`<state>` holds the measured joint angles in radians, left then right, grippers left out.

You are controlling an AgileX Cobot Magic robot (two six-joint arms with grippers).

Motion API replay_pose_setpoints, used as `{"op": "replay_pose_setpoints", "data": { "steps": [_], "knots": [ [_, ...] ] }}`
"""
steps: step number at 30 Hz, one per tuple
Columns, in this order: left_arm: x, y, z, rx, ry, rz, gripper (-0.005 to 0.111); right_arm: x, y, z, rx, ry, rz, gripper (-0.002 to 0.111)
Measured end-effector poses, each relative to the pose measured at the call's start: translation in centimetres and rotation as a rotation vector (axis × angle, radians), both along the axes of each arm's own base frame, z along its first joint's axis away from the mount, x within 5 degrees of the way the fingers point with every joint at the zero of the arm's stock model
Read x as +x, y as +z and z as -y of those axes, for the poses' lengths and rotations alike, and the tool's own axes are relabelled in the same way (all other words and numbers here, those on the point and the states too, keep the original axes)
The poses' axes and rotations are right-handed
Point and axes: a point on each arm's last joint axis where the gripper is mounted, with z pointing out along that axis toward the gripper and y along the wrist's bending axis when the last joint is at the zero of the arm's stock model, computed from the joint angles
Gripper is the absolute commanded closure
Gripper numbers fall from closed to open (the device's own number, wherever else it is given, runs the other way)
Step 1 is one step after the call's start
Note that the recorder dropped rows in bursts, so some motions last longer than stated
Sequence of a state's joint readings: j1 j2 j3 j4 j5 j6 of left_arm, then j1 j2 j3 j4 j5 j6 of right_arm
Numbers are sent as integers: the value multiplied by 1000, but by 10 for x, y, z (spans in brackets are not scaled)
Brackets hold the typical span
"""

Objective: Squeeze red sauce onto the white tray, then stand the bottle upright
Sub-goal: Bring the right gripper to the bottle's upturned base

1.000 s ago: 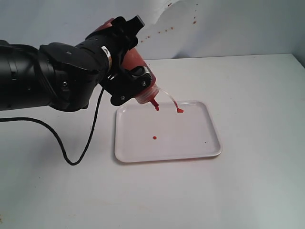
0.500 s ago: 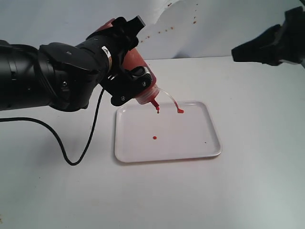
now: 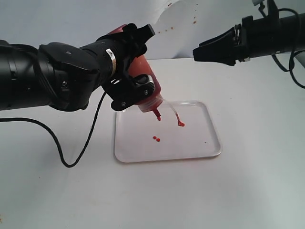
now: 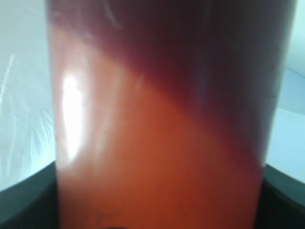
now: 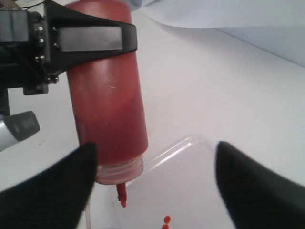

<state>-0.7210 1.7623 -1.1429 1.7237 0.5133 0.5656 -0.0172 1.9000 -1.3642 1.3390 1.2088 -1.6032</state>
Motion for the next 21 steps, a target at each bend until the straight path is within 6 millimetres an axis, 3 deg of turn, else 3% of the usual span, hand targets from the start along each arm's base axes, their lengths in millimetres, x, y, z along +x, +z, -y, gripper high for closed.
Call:
{"op": "replay_pose_setpoints", "data": {
  "steps": [2, 10, 21],
  "knots": [
    [0, -1, 1, 12, -20, -4, 107, 3, -7, -3, 15, -1, -25, 13],
    [-2, -2, 4, 13, -58, -17, 107, -4, -6, -40, 36, 95, 25, 20],
    [-1, -1, 4, 17, -50, -11, 107, -15, -9, -86, -2, 166, 68, 20]
  ]
}}
